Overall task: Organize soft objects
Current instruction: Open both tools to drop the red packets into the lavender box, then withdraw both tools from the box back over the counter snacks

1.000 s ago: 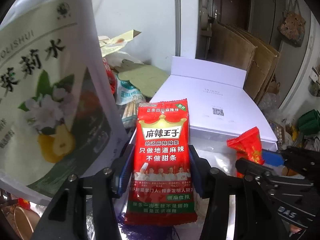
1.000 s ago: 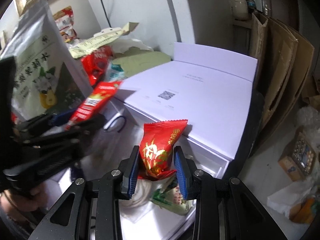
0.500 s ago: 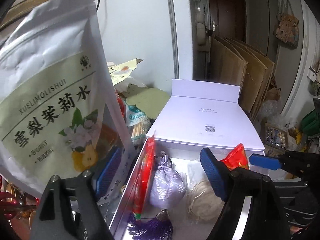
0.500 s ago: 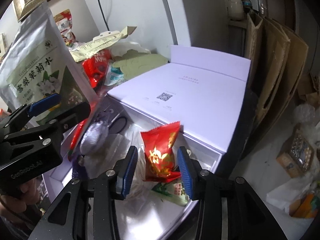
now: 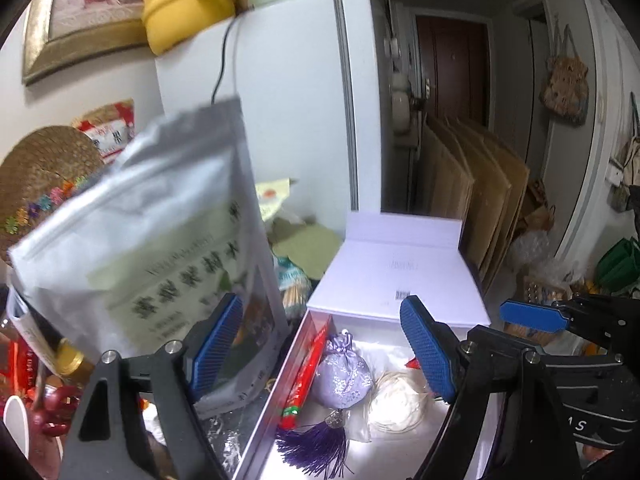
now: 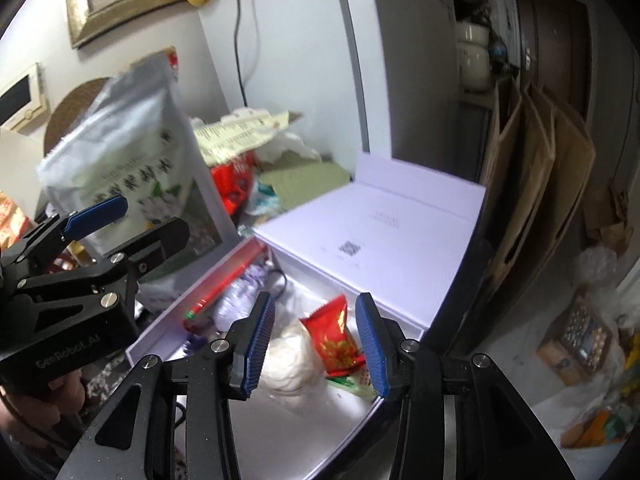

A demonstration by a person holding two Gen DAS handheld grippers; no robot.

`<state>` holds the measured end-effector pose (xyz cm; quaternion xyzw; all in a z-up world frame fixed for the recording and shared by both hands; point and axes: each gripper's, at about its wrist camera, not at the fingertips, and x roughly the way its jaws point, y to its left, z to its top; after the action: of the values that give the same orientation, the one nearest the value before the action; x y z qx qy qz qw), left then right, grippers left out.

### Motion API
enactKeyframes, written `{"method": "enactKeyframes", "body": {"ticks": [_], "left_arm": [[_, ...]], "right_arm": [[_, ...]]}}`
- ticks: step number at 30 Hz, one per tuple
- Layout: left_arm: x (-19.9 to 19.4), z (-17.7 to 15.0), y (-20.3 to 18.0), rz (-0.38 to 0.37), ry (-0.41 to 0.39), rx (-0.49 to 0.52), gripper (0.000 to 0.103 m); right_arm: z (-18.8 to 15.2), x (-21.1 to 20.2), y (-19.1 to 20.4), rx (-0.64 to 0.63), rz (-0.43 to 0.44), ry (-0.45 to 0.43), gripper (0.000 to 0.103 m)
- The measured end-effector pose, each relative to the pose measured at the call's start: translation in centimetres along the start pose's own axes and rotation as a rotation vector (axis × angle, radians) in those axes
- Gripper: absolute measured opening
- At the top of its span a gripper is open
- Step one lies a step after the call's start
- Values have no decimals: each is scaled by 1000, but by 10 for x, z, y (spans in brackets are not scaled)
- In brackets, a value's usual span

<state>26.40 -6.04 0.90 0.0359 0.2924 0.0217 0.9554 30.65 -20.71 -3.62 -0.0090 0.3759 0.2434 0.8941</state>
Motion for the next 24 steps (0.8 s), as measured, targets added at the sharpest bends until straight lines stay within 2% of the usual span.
{"method": "enactKeyframes", "body": {"ticks": [6, 8, 12, 13, 14, 16, 18, 24], "left_arm": [[-38, 6, 4, -12, -42, -12, 81], [-52, 6, 5, -14, -60, -14, 81], [-79, 5, 5, -12, -106, -7, 82], [-84, 5, 5, -12, -112, -8, 82], [-89, 4, 6, -13, -116, -7, 83], [-99, 1, 7, 1, -118, -9, 94], [-112, -2, 10, 7, -136, -24, 98], [-147, -13, 15, 20, -160, -36, 98]], "right_arm": [[6, -41, 20, -42, -9, -78, 43], [5, -55, 27, -54, -6, -104, 50], [2, -83, 42, -85, 0, -150, 53], [1, -88, 45, -93, -2, -159, 57], [-1, -96, 49, -103, -7, -174, 60], [-4, -107, 55, -114, -13, -197, 64], [-8, -120, 61, -129, -17, -223, 64], [-23, -148, 76, -157, -18, -256, 68]]}}
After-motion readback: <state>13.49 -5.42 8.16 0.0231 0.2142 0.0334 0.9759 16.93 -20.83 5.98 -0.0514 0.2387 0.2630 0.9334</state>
